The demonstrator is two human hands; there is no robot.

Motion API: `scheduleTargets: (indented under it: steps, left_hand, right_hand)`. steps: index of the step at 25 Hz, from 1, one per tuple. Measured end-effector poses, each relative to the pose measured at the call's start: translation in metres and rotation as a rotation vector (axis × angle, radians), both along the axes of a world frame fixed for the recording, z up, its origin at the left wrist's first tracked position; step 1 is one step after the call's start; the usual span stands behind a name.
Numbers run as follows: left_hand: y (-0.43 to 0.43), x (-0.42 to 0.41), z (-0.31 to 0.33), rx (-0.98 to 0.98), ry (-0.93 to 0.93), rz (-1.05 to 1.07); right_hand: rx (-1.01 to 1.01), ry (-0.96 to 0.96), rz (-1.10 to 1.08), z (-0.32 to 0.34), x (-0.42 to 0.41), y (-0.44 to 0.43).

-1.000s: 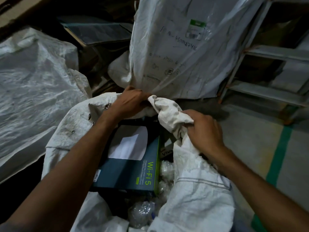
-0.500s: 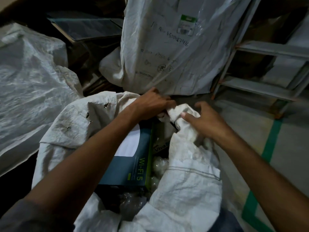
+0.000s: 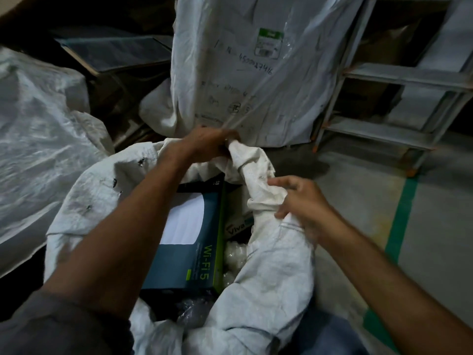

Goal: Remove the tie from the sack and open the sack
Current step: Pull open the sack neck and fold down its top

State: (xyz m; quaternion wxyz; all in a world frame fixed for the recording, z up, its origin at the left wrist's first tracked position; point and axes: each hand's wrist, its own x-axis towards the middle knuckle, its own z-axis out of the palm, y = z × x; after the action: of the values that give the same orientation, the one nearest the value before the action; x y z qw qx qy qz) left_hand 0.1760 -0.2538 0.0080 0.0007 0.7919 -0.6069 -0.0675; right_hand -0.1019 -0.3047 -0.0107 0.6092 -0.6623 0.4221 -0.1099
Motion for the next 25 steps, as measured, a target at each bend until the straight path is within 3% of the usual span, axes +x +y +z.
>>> scheduleTargets:
  steps: [3,5,6,8,10,11,13,15,17,19,20,22,23,25]
  left_hand:
    - [0.018,-0.060,0.003,-0.306,-0.097,0.164]
    - [0.045,-0.114,0.002,-0.514,0.087,0.257]
    - [0.064,-0.138,-0.003,-0.496,0.273,0.333]
    - [0.102,-0.184,-0.016,-0.195,0.712,0.473]
    - [0.131,-0.222,-0.028,-0.010,1.039,0.387]
    - [0.139,-0.235,-0.038,-0.048,1.088,0.342]
    - [0.143,-0.255,-0.056,-0.180,0.988,0.435]
    - [0.141,-0.269,-0.065,-0.242,0.707,0.577]
    - [0.142,-0.286,-0.074,-0.278,0.345,0.556]
    - [0.143,-0.302,-0.076,-0.332,0.104,0.520]
    - [0.143,-0.308,-0.076,-0.345,0.032,0.508]
    - [0.145,-0.317,-0.078,-0.409,-0.072,0.493]
    - [0.147,-0.321,-0.078,-0.459,-0.112,0.491]
    - [0.155,-0.328,-0.078,-0.548,-0.217,0.507]
  right_hand:
    - [0.488,0.000,-0.003,0.003,0.000,-0.021]
    - [0.651,-0.039,0.023,-0.008,-0.002,-0.027]
    - [0.696,-0.071,0.014,-0.014,-0.004,-0.029]
    - [0.724,-0.124,-0.012,-0.020,-0.005,-0.030]
    - [0.732,-0.177,-0.024,-0.017,-0.008,-0.026]
    - [0.735,-0.208,-0.039,-0.017,-0.010,-0.024]
    - [0.697,-0.251,-0.021,-0.021,-0.016,-0.015]
    - [0.340,-0.190,0.031,-0.024,-0.028,-0.006]
    - [-0.368,-0.105,0.142,-0.015,-0.052,-0.001]
    - [-0.964,-0.193,0.454,0.013,-0.076,0.006]
    - [-1.088,-0.195,0.703,0.029,-0.085,0.013]
    - [-1.217,0.088,1.144,0.038,-0.087,0.022]
    - [-1.357,0.220,1.248,0.029,-0.083,0.025]
    - [-1.672,0.273,1.245,0.001,-0.068,0.032]
